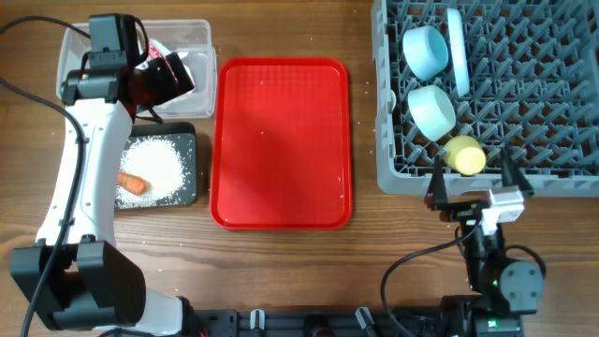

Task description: Sort waste into correct bins and load items into the dishwasher rack

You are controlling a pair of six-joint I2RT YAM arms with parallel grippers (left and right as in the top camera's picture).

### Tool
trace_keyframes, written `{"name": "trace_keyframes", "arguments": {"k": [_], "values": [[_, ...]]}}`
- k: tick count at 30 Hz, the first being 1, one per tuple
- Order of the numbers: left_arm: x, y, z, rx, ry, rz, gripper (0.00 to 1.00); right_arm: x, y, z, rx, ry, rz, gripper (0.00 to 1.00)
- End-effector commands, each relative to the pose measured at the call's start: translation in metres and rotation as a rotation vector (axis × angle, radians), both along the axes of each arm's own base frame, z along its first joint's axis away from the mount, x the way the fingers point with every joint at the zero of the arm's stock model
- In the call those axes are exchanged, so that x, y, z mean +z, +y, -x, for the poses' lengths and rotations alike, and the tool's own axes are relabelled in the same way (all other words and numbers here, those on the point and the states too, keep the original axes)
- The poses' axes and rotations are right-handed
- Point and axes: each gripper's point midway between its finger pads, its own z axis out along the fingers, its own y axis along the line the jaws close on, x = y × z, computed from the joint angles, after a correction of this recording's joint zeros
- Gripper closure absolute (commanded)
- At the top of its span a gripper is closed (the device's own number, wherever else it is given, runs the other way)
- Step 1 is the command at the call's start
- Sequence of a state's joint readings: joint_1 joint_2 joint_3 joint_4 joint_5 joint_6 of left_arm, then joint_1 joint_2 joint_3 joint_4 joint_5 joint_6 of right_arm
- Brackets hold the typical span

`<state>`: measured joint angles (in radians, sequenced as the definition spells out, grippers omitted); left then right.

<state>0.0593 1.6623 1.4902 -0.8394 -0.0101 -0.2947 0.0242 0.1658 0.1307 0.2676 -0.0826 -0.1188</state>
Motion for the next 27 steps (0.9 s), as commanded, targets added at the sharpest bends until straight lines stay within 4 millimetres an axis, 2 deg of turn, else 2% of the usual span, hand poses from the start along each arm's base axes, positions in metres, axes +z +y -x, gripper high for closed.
{"name": "trace_keyframes", "arguments": {"k": [1, 4, 10, 24, 26, 27], "values": [[-0.001, 0.005, -0.001, 0.019, 0.002, -0.004, 0.0, -0.03, 0.002, -0.002, 0.014, 0.034, 0.018, 0.0], [-0.001, 0.005, -0.001, 0.019, 0.002, -0.004, 0.0, -0.059, 0.004, -0.004, 0.021, 0.11, 0.016, 0.0], [-0.001, 0.005, -0.001, 0.019, 0.002, -0.004, 0.0, -0.087, 0.007, 0.0, 0.042, 0.22, 0.022, 0.0], [-0.004, 0.004, 0.004, 0.013, 0.024, -0.005, 0.0, -0.089, 0.007, 0.0, 0.042, 0.228, 0.022, 0.0], [0.007, 0.003, 0.001, 0.009, -0.016, -0.01, 0.0, -0.089, 0.007, 0.0, 0.042, 0.228, 0.022, 0.0], [0.022, 0.004, -0.007, -0.006, -0.087, -0.032, 0.0, -0.089, 0.007, 0.0, 0.042, 0.227, 0.022, 0.0]]}}
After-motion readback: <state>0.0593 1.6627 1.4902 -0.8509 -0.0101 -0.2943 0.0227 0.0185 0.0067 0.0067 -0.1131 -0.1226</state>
